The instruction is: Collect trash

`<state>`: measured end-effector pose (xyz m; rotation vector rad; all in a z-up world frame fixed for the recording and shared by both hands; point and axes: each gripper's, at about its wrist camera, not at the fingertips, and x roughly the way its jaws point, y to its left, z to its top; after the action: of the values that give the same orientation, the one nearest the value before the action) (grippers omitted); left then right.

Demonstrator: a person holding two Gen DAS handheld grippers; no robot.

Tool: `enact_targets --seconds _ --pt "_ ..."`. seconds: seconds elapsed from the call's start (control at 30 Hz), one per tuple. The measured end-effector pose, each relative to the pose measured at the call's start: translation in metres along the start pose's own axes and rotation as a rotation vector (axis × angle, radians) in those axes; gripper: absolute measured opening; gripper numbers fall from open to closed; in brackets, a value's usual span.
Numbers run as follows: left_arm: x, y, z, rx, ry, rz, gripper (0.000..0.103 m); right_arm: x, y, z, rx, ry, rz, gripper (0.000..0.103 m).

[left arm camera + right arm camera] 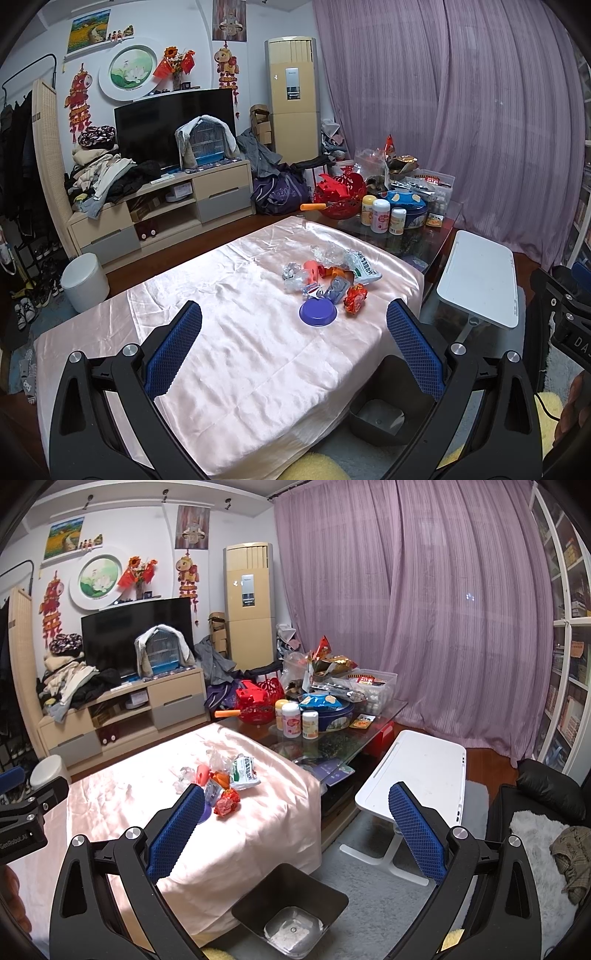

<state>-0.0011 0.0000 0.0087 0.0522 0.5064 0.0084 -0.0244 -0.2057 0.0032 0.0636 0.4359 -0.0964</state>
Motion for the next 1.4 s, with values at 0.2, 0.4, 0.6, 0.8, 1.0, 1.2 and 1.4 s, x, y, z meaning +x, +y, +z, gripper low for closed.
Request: enact_targets --seconds 0.2,0.4,0.6,0.8,1.0,1.2,1.4 --pt "0.005 0.005 -0.004 0.000 0.012 0.002 0.095 0.001 0.005 0.000 0.002 0.004 0.006 0.100" --pt "0.025 0.012 -0.013 0.009 0.035 0.011 0.095 0.017 0.012 -0.001 -0.037 -0.024 -0.004 0.100" --pt "0.055 0.023 -0.020 0.021 0.073 0.068 0.095 0.049 0.014 -0.009 -0.022 0.062 0.058 0.100" --pt "0.097 0.034 -0.029 0.018 0.172 0.082 0.095 0.092 0.018 -0.017 -0.001 0.159 0.103 0.100" --pt "0.145 0.042 -0.039 0.019 0.272 0.071 0.094 0.144 0.030 -0.028 -0.010 0.249 0.153 0.100" --pt "0.194 0.042 -0.046 0.048 0.371 0.056 0.090 0.213 0.055 -0.038 -0.019 0.345 0.223 0.094" --pt "0.233 0.037 -0.055 0.037 0.433 -0.012 0.089 0.272 0.083 -0.049 -0.023 0.446 0.265 0.093"
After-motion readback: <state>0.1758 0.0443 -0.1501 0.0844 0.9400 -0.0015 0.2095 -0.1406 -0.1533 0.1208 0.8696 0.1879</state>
